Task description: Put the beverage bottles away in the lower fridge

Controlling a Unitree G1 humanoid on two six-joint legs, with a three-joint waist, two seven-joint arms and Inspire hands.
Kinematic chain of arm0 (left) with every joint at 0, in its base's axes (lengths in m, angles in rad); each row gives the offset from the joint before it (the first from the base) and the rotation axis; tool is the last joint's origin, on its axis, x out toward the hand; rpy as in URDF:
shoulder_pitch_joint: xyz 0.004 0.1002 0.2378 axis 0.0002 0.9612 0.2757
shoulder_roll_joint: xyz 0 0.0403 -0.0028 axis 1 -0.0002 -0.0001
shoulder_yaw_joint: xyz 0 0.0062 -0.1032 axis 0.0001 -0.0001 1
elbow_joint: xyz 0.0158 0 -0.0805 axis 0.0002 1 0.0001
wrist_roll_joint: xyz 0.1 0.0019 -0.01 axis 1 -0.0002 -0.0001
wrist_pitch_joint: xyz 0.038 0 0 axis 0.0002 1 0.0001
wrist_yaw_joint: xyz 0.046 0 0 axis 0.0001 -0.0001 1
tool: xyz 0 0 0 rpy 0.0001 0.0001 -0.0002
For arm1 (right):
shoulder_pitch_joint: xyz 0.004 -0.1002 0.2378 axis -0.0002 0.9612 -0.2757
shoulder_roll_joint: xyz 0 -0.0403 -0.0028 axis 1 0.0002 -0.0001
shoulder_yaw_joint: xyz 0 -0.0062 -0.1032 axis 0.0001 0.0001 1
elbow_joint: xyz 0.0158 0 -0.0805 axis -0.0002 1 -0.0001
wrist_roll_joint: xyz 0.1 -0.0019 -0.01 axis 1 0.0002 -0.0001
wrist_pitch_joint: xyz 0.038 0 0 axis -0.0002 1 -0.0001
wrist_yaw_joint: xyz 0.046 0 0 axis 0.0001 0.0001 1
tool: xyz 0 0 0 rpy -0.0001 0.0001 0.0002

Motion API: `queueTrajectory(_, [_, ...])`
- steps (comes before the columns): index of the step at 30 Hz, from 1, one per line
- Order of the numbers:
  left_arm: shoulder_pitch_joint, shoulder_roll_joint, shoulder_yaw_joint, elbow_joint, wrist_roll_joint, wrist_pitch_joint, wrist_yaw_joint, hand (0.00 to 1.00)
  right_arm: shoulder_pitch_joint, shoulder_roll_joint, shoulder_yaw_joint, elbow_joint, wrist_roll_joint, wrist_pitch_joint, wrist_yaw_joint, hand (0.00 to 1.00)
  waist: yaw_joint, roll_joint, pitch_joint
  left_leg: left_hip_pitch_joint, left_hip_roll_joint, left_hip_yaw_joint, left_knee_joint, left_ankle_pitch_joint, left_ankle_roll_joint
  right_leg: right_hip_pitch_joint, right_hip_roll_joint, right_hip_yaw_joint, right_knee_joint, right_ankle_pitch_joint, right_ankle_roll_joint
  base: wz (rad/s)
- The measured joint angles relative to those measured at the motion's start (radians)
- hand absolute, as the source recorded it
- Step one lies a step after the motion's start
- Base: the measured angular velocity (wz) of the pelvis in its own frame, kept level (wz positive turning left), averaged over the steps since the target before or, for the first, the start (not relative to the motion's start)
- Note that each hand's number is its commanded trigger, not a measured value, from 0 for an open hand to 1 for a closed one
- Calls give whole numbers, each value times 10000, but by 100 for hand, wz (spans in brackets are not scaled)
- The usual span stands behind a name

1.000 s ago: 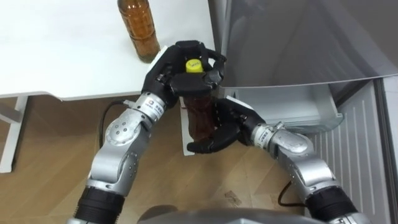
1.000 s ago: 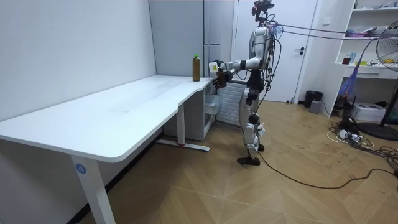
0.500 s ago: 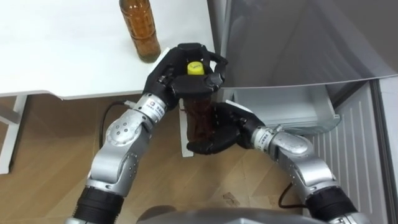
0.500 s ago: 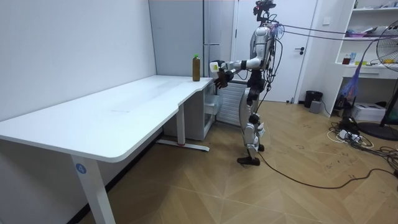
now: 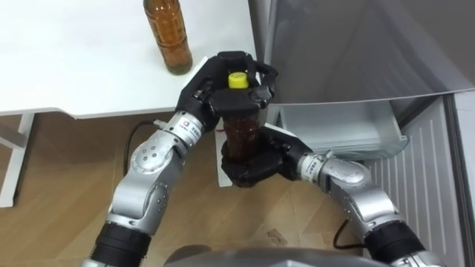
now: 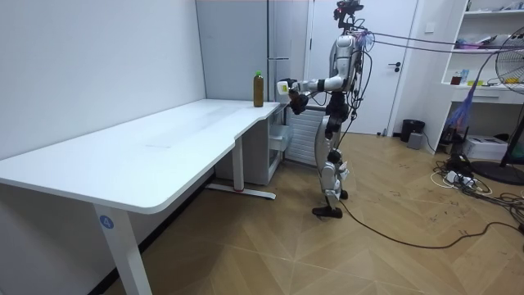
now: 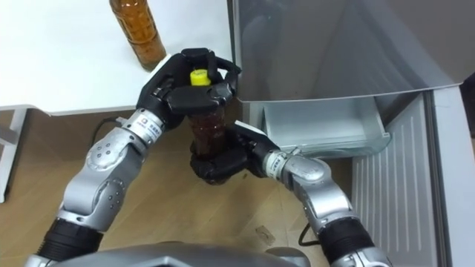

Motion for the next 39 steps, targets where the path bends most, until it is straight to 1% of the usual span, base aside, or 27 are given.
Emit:
queueTrajectory(6, [-24,-3,62,-7,-1,-4,8,0,7,-55,41,15,41,24,205,100,2,1,1,-1,1,0,0,0,0,-3,0,0,4,0,0,0])
queueTrajectory(9, [-141,-3,63,-13,0,-6,8,0,10,-68,50,88,40,235,207,100,13,2,1,-2,1,0,0,0,0,-5,0,-1,7,0,0,0])
queueTrajectory(12, [-279,-2,65,-22,-8,-18,5,0,9,-74,46,164,38,336,206,100,21,2,1,-7,1,0,0,0,0,-7,1,1,8,0,0,0])
queueTrajectory(14, [-362,0,63,-25,-9,-47,5,0,21,-110,62,195,39,353,210,100,19,2,1,-13,1,0,0,0,0,-8,0,-1,8,0,0,0])
queueTrajectory(21, [-377,55,29,-157,-206,-39,-4,0,20,-138,45,193,44,353,298,100,6,13,-8,-66,-1,-33,3,0,0,-51,2,-4,5,0,0,0])
queueTrajectory(23, [-375,88,72,-375,-197,-19,-5,0,21,-139,19,193,38,351,346,100,-5,13,-8,-85,-2,-48,4,0,0,-66,5,-10,3,0,0,0])
queueTrajectory(27, [-390,91,237,-1452,-308,-19,-4,0,22,-169,113,260,31,358,382,100,29,6,-12,-138,-4,-93,17,0,0,-102,9,-15,3,0,0,1])
queueTrajectory(28, [-412,69,227,-1872,-523,-48,-20,0,21,-191,232,365,28,366,398,100,77,7,-13,-135,-6,-100,17,0,0,-95,8,-18,3,0,0,0])
queueTrajectory(30, [-544,56,209,-2294,-948,-191,-72,0,40,-253,448,398,-13,449,412,100,158,6,-12,-112,-7,-110,6,0,0,-80,8,-17,1,0,0,0])
queueTrajectory(32, [-741,49,215,-2565,-1313,-245,-105,0,129,-342,599,402,-25,449,449,100,281,9,-14,-74,-6,-116,3,1,0,-44,6,-23,2,0,0,0])
queueTrajectory(33, [-746,49,224,-2637,-1375,-253,-107,0,156,-349,605,403,-25,450,447,100,302,9,-14,-75,-6,-116,2,1,0,-46,6,-30,2,0,0,0])
queueTrajectory(36, [-750,65,266,-2765,-1365,-283,-160,0,244,-463,616,403,-98,449,447,100,360,10,-15,-37,-7,-114,1,0,0,-5,4,-46,-2,0,0,0])
queueTrajectory(39, [-758,81,543,-2973,-1396,-285,-161,0,386,-581,484,404,-230,448,443,100,348,20,-21,52,-16,-138,1,1,0,121,5,-66,-18,0,0,3])
